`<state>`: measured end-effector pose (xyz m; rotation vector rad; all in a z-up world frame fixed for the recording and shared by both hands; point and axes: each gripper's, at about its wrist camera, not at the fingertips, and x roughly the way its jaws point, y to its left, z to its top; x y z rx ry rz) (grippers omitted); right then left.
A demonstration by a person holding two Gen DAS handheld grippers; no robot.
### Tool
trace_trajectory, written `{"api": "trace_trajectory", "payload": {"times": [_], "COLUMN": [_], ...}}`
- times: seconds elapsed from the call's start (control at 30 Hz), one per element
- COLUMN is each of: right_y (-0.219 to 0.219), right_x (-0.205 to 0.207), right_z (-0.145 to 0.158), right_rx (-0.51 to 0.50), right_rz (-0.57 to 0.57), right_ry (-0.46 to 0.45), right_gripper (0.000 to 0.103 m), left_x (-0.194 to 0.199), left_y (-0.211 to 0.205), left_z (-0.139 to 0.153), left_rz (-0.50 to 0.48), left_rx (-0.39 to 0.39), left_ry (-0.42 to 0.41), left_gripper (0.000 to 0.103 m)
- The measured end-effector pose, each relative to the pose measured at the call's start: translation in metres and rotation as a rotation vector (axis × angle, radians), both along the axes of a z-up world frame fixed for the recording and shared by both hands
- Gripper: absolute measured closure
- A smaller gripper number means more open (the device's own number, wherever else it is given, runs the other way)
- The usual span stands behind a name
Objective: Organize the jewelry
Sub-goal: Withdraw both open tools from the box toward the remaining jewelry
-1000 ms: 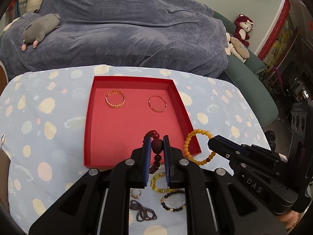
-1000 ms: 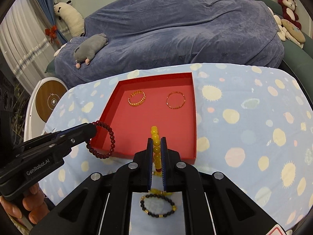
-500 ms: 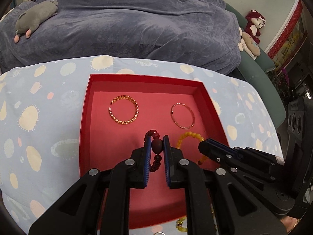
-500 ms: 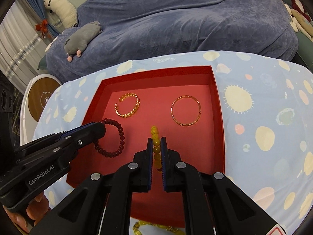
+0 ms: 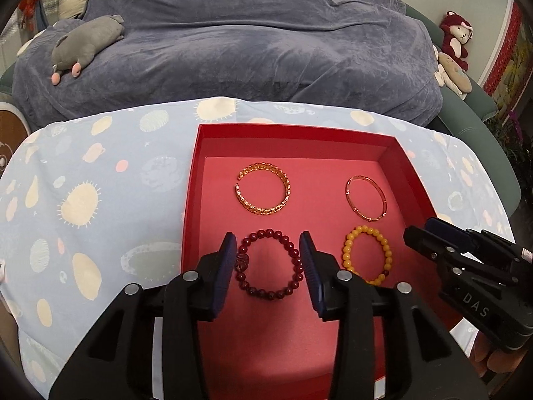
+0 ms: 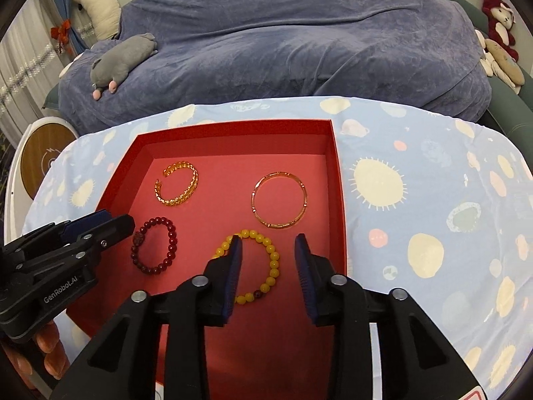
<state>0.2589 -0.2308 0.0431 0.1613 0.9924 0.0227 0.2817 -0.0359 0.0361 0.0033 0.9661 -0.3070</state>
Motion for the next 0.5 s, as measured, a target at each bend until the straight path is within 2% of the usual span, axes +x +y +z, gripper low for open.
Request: {"api": "trace_trajectory", "payload": {"times": [0.27, 0.5], "right_y": [0.0, 0.007], "right_x": [-0.038, -0.081], "right_z": [0.027, 0.035], "right_rx": [0.022, 0.014], "right_rz": [-0.011, -0.006], "right_ry": [-0.034, -0.028], "right_gripper": [0.064, 0.064], "left_x": [-0.035, -0.077], "left_y": [0.007, 0.012], "left_z": [0.025, 0.036], "left_rz": [0.009, 0.014], "left_rx": [0.007, 0.008], "left_ry": [-0.043, -0.049], "left_gripper": [0.062, 0.062]}}
